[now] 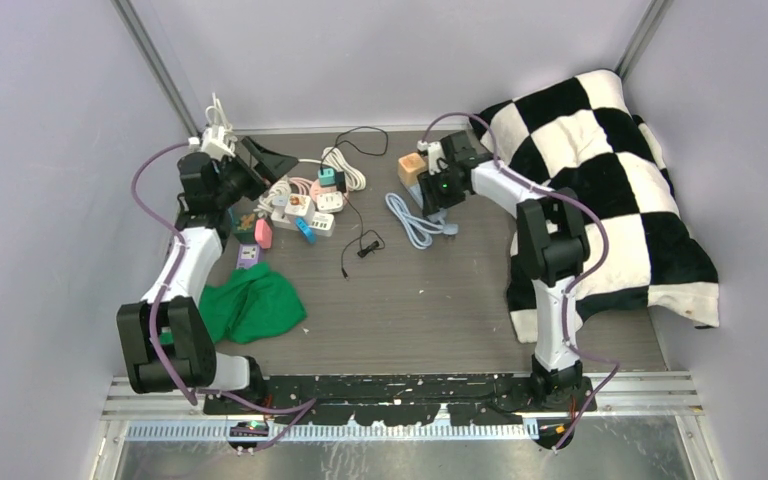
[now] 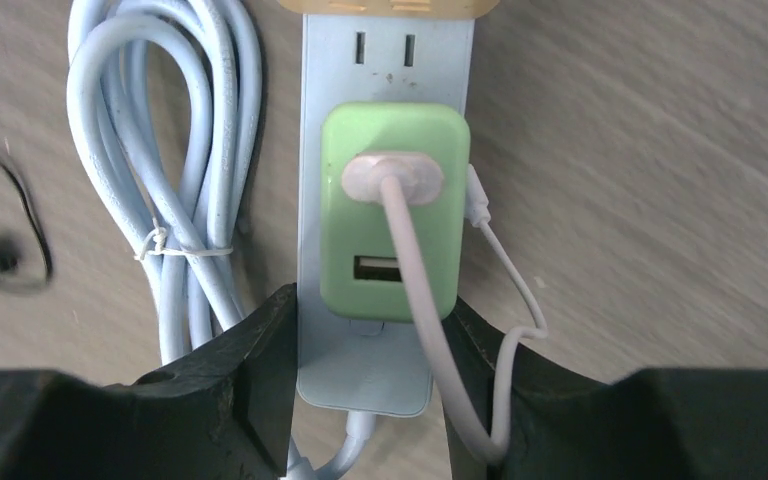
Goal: Pull the plug off the socket
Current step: Move the socket to the center of the board.
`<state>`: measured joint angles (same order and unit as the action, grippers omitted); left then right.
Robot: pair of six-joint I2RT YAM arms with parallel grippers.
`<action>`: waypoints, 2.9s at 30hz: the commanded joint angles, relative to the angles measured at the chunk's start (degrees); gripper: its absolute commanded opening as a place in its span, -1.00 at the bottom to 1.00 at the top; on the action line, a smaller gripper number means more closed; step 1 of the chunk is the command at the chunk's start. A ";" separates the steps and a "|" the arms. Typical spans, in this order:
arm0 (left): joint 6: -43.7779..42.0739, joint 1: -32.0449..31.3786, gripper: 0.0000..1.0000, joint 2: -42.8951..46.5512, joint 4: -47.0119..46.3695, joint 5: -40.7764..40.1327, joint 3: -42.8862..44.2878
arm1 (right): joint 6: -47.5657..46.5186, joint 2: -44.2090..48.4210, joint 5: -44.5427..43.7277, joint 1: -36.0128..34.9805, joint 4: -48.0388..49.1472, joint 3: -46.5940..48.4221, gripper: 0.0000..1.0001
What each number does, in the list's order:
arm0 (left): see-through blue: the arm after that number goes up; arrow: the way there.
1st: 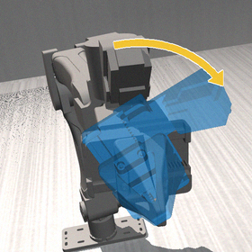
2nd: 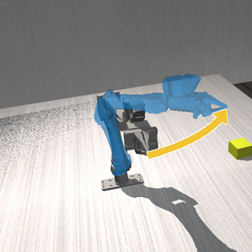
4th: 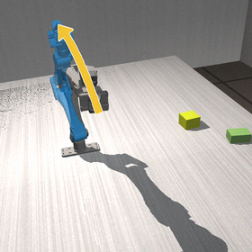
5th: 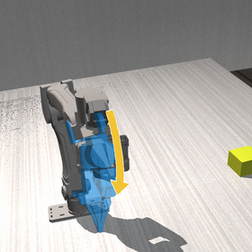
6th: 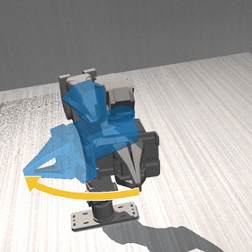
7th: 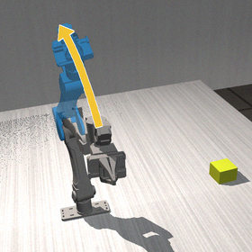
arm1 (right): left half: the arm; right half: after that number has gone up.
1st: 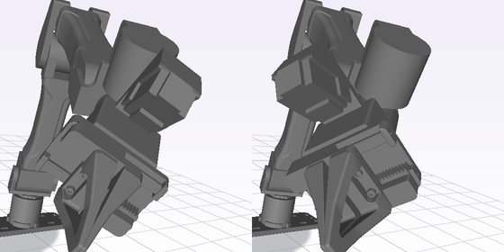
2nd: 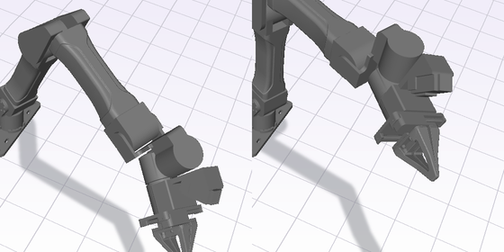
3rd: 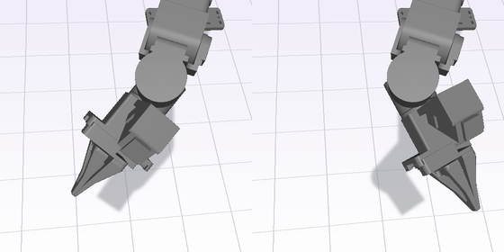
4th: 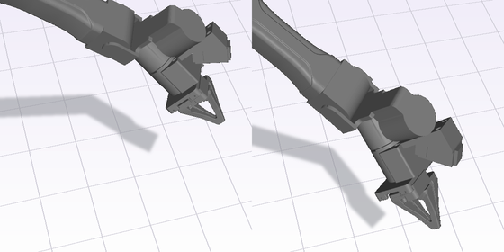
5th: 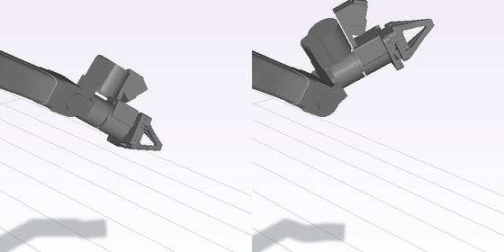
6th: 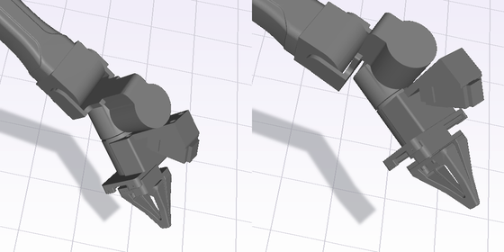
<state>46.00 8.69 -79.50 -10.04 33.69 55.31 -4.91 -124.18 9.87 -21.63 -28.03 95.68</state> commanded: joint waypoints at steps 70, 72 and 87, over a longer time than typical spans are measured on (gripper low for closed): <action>-15.90 -37.13 0.99 17.62 19.13 -27.57 -7.33 | -25.23 36.83 30.25 3.02 -27.67 -15.51 0.78; -16.11 -38.07 1.00 18.15 22.03 -28.46 -5.41 | -20.95 36.64 35.12 5.00 -24.45 -16.32 0.84; -24.51 -48.81 0.99 4.72 22.94 -45.80 3.05 | 7.95 28.97 49.66 8.05 3.86 -31.95 0.29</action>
<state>20.97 -40.21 -71.90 15.18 -7.68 57.08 -4.21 -95.02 55.57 -13.74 -34.09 66.54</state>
